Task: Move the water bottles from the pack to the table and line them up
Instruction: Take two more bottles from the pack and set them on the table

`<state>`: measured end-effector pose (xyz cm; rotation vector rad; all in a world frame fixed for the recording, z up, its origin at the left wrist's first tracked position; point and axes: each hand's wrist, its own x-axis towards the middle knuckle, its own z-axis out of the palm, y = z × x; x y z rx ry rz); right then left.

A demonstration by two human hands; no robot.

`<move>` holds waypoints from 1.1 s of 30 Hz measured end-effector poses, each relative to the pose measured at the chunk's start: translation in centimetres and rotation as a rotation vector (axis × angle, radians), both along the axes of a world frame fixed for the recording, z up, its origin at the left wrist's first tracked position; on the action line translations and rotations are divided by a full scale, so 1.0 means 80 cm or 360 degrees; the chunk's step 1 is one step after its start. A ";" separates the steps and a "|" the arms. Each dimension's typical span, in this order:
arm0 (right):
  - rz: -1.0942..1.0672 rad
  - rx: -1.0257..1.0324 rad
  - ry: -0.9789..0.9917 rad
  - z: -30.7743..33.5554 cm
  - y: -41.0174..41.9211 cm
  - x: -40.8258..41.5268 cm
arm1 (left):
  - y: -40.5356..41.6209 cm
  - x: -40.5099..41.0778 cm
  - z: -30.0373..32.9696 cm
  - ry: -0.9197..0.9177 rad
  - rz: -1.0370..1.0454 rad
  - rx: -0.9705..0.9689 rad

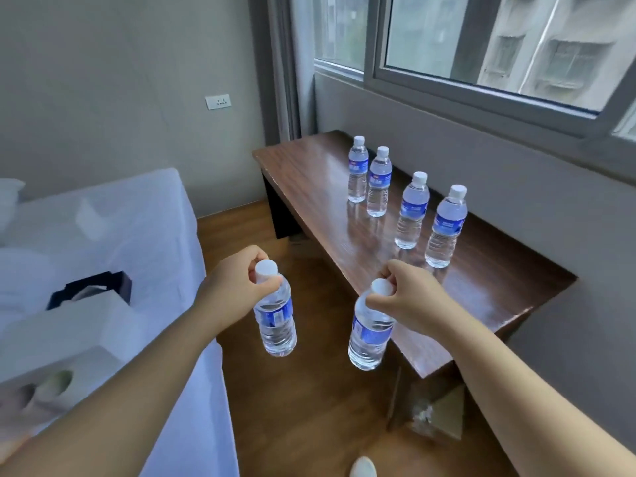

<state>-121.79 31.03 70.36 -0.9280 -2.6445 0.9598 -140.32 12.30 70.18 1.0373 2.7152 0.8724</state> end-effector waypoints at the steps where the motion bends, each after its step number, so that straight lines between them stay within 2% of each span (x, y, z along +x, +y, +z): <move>1: 0.0039 0.0011 -0.0001 0.000 0.011 -0.025 | 0.007 -0.021 0.000 -0.0014 0.0052 0.0001; 7: 0.0219 0.0045 0.0006 0.021 0.074 -0.162 | 0.058 -0.140 0.013 -0.0065 0.0264 0.0064; 14: 0.0184 0.0044 0.0059 0.043 0.139 -0.293 | 0.130 -0.278 0.030 -0.0074 0.0238 0.0194; 20: -0.0025 0.0063 0.0042 0.039 0.183 -0.405 | 0.204 -0.417 0.029 -0.0123 -0.0056 0.0225; 25: -0.0336 -0.0017 -0.0005 0.040 0.219 -0.489 | 0.278 -0.530 0.037 -0.0220 -0.0372 0.0237; 33: -0.0725 0.0015 0.0062 0.041 0.297 -0.592 | 0.420 -0.652 0.040 -0.0180 -0.0675 0.0136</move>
